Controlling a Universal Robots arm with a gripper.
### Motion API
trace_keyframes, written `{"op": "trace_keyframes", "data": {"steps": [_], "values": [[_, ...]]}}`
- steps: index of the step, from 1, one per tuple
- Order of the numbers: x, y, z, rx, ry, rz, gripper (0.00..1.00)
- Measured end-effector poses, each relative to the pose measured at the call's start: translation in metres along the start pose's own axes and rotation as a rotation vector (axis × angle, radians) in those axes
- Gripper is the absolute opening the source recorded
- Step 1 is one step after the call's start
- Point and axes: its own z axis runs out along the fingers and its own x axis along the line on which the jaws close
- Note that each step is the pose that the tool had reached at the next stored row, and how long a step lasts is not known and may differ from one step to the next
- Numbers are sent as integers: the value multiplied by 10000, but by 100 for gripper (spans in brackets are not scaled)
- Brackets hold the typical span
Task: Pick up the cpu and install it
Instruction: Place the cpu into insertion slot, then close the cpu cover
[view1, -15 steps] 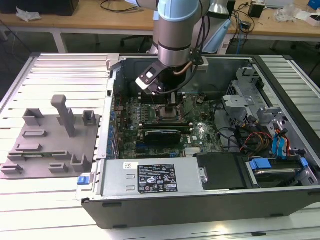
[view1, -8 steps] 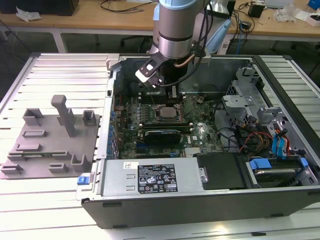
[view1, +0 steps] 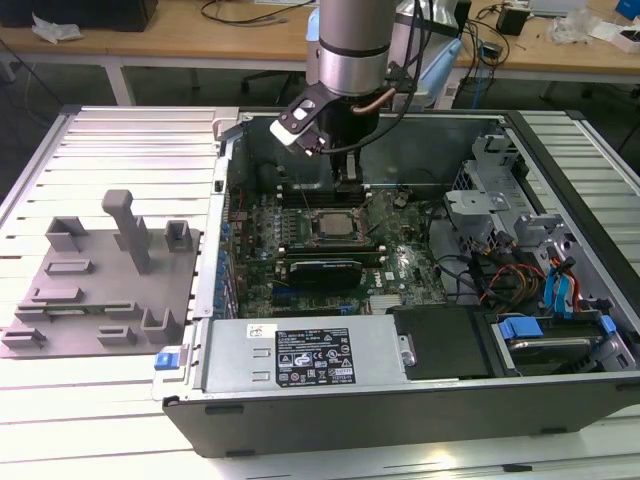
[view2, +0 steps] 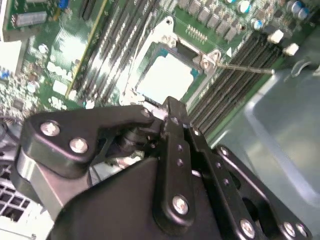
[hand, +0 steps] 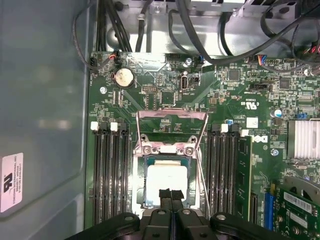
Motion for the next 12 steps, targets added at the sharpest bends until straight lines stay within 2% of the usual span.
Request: {"op": "trace_keyframes", "data": {"steps": [12], "values": [[-10,0,-2,1,-3,16,11]]}}
